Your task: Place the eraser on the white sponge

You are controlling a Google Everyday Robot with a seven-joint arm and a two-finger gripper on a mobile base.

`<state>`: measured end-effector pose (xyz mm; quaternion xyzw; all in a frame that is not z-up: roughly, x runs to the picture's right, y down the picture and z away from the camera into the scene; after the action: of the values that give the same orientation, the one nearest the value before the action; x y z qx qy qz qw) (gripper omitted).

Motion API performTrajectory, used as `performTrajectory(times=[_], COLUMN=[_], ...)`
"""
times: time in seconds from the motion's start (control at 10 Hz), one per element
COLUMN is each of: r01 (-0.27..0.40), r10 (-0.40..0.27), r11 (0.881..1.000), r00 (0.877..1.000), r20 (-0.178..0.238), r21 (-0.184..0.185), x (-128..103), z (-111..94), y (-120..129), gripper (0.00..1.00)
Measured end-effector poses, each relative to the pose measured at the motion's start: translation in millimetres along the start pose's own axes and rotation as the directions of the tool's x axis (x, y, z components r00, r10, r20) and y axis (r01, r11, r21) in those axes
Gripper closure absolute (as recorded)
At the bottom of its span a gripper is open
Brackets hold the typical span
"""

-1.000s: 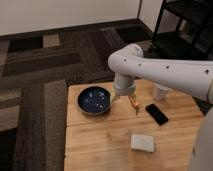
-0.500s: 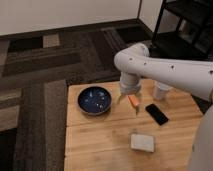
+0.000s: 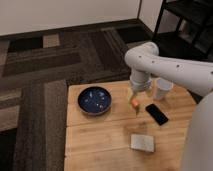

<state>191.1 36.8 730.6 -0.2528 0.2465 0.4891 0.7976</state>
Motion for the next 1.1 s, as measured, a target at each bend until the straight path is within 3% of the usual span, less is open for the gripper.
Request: performTrajectory(times=[0.2,0.4,0.7,1.1], r01=[0.108,0.166,0.153,0.111], r10=[-0.108,-0.165,-0.153,-0.109], r11=[0.994,0.986,0.988,0.992], r00=[0.994,0.986,0.988,0.993], r20=[-0.003,-0.015,0.0,0.035], r21=[0.014,0.006,-0.018,-0.057], x=[11,28,42,40], z=[4,13,37,75], y=[-21,-44,-71,-70], gripper=[0.35,0.35,0.35,0.35])
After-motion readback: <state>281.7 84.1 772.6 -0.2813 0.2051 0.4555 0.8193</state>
